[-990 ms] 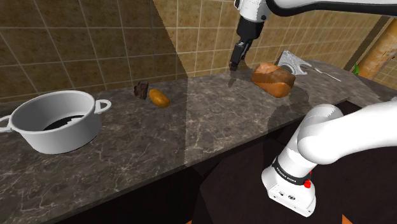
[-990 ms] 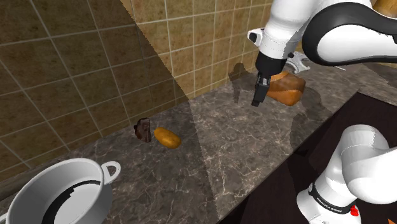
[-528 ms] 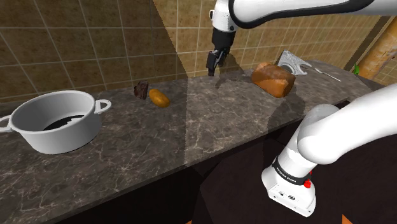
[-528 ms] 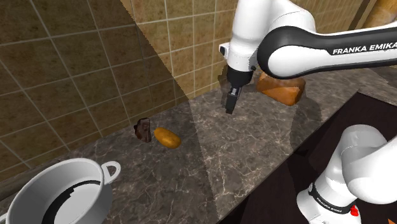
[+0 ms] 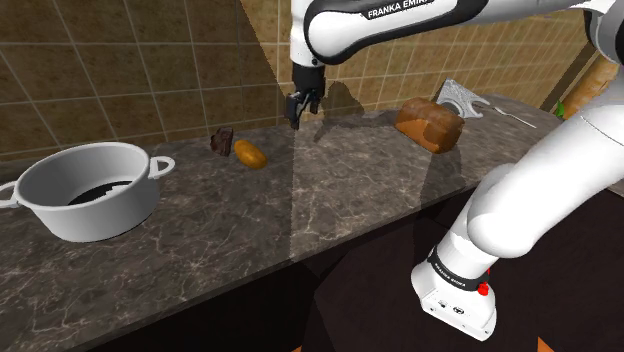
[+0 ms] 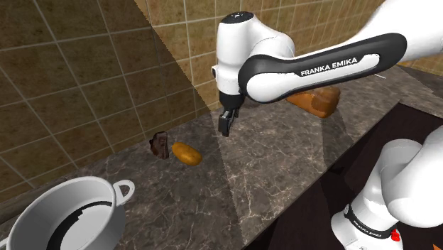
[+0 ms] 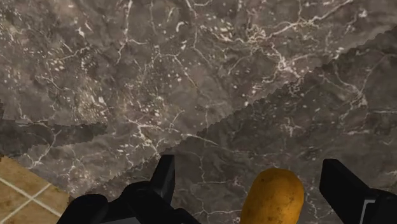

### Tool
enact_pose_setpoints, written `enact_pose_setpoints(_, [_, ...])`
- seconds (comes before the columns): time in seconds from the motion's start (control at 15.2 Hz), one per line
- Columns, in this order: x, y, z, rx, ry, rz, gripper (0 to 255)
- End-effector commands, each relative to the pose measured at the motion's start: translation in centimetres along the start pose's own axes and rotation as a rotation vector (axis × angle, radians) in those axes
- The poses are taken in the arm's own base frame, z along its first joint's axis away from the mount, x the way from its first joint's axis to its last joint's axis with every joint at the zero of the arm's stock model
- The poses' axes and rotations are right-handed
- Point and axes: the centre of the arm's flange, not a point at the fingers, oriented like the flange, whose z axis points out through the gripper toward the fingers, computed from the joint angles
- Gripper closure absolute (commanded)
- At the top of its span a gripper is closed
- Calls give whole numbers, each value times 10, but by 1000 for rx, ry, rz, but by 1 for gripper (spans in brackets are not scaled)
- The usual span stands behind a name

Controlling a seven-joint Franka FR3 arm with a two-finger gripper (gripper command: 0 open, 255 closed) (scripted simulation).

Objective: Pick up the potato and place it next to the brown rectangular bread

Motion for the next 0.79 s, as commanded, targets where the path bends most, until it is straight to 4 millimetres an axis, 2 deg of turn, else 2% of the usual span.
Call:
enact_pose_setpoints(0.0, [24, -4, 15, 5, -6, 8, 0])
enact_pose_setpoints(0.73, [147, -36, 92, 28, -37, 45, 0])
